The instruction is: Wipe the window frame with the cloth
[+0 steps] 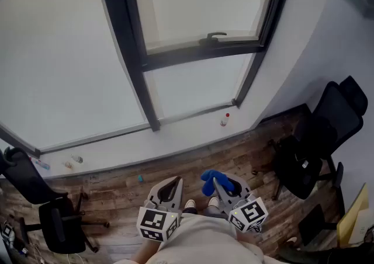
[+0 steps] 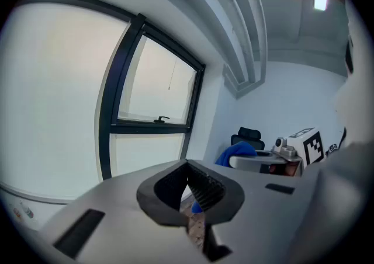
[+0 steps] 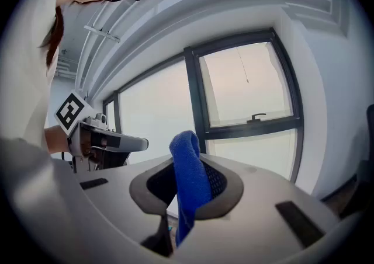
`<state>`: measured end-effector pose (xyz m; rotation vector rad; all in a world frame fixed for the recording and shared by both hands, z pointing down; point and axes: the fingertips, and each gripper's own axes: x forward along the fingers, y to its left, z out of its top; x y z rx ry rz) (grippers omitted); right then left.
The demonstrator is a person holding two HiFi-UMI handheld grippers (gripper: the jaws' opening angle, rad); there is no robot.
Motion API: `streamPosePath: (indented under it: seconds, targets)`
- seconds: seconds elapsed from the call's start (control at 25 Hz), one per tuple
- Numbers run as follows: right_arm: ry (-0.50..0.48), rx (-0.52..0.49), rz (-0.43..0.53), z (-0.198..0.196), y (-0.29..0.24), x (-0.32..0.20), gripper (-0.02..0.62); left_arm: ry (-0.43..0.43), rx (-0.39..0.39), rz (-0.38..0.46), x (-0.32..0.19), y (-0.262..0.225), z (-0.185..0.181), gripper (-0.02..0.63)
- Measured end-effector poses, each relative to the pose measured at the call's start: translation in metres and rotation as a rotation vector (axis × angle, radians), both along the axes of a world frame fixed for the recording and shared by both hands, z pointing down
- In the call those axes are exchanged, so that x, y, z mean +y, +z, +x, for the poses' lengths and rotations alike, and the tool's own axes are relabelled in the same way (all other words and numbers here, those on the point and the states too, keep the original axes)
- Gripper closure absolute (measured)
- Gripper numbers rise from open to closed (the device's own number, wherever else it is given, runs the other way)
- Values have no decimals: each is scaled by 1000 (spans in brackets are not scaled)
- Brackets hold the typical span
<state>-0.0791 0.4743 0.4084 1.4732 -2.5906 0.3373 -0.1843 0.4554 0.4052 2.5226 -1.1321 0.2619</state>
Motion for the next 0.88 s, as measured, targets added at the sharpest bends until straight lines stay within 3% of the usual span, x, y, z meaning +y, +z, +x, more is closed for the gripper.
streamPosePath:
  seconds: [0.48,0.88]
  targets:
    - [41,2,-12,16,4,-2,545,49,14,-12,-6,2,19,601]
    - [32,-30,-18,10,4,-12,545,40,18,-30,-20,9,10,601]
